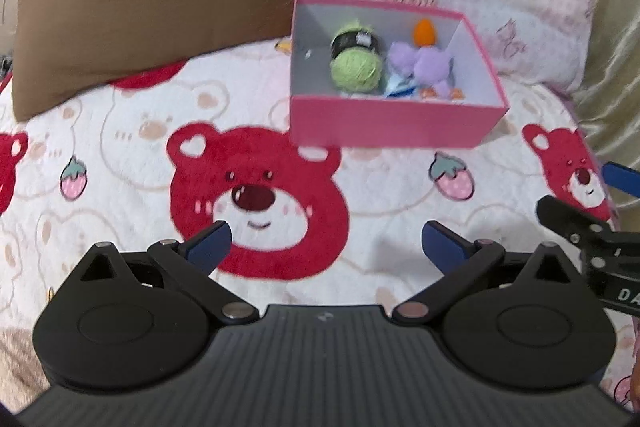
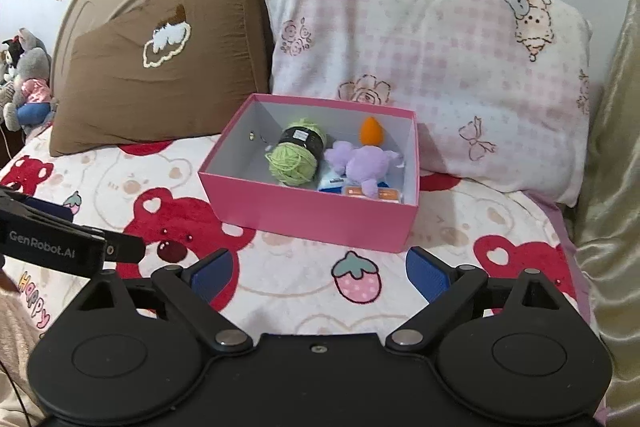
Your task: Organize objects
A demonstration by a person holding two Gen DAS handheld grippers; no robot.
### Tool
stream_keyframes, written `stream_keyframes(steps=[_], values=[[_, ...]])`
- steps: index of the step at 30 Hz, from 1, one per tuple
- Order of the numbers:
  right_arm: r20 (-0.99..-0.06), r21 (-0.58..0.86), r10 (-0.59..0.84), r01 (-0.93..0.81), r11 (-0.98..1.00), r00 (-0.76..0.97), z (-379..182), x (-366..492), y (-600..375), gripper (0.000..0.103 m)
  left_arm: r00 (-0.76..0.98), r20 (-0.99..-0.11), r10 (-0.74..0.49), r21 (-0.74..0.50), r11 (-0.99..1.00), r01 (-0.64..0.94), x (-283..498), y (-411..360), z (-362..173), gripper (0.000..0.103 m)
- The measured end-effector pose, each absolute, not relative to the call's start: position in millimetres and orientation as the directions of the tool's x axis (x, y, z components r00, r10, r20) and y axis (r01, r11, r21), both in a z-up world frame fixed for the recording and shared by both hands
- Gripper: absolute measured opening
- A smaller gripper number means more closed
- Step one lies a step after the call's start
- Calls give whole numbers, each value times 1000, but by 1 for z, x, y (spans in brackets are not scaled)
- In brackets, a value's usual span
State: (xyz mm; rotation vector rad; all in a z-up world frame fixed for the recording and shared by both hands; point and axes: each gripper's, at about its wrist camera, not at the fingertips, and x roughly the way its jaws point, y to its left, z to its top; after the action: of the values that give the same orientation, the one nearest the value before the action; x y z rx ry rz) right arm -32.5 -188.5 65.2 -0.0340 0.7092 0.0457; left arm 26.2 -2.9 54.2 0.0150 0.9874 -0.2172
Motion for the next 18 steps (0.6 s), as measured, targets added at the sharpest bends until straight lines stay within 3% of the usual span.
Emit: stream_keyframes(steps=[18], values=[[-655, 64, 19, 31, 997, 756, 55, -42, -204, 96, 536, -833, -134, -29, 979, 200, 23, -16, 47, 103]])
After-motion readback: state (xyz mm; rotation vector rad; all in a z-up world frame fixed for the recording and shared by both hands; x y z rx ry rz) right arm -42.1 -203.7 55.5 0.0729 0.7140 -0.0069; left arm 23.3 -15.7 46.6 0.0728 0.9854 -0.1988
